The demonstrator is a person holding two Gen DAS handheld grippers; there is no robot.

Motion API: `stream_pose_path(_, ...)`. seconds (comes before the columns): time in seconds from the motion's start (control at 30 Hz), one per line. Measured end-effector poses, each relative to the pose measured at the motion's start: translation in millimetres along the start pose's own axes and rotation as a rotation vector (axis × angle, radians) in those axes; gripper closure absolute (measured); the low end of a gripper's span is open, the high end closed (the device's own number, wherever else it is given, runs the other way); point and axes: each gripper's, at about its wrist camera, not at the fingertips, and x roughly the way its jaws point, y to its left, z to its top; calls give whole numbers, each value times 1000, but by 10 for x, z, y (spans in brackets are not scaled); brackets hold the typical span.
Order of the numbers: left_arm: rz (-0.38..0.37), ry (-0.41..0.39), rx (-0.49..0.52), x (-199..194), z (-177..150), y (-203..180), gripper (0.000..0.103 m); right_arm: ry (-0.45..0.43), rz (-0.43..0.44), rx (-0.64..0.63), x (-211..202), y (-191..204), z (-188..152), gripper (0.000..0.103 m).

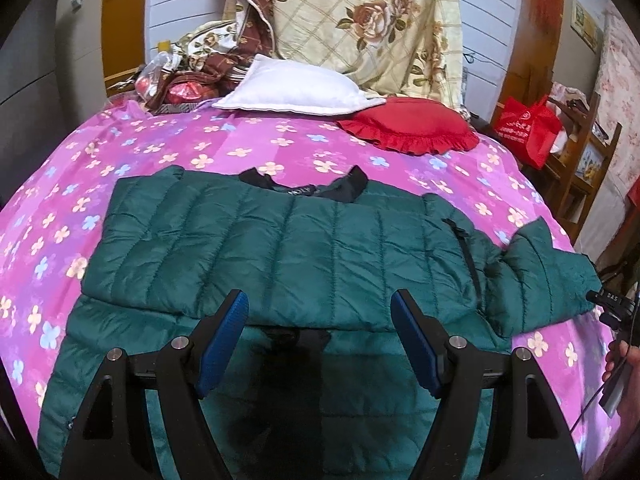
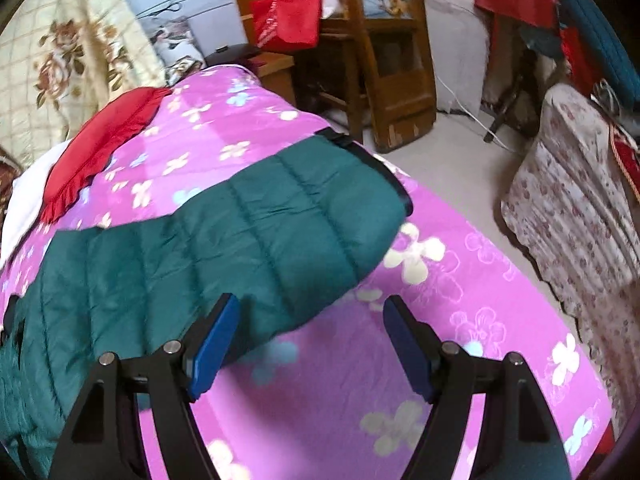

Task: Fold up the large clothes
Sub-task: 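Close the right gripper on the edge of the unfolded jacket side, then lift and fold the held side over the zipper, then open the right gripper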

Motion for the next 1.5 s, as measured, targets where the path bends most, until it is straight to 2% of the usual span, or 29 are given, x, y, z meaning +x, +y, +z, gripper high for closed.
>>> stream_pose_path(0.27, 68, -13, -5, 69, 55, 173, 47, 21, 15, 118, 291, -183, 178, 25)
stream_pose_path(0.67, 115, 14, -19, 270, 55, 351, 47, -9, -34, 92, 479, -43, 357, 26)
stream_pose_path(0.7, 115, 16, -22, 280, 50, 366, 47, -14, -29, 78, 482, -31, 360, 29)
stream_pose_path(0.73, 114, 18, -24, 283, 42, 377, 47, -22, -26, 63, 484, -22, 361, 41)
stream_pose_path(0.77, 115, 22, -27, 290, 33, 394, 47, -32, -29, 48, 480, -11, 357, 49)
stream_pose_path(0.8, 116, 25, -31, 295, 26, 415, 47, -40, -33, 37, 475, -8, 354, 65)
stream_pose_path(0.87, 117, 27, -38, 298, 14, 453, 47, -59, -12, 39, 423, -34, 345, 81)
stream_pose_path(0.97, 121, 29, -45, 294, 10, 501, 47, -97, 45, 34, 254, -41, 329, 87)
stream_pose_path(1.17, 116, 20, -62, 226, 40, 559, 47, -160, 186, -2, -183, 77, 308, 89)
stream_pose_path(1.37, 119, 10, -69, 131, 58, 626, 47, -195, 307, -81, -609, 394, 235, 90)
stream_pose_path(1.5, 119, 6, -83, 85, 69, 670, 47, -188, 371, -138, -829, 696, 127, 91)
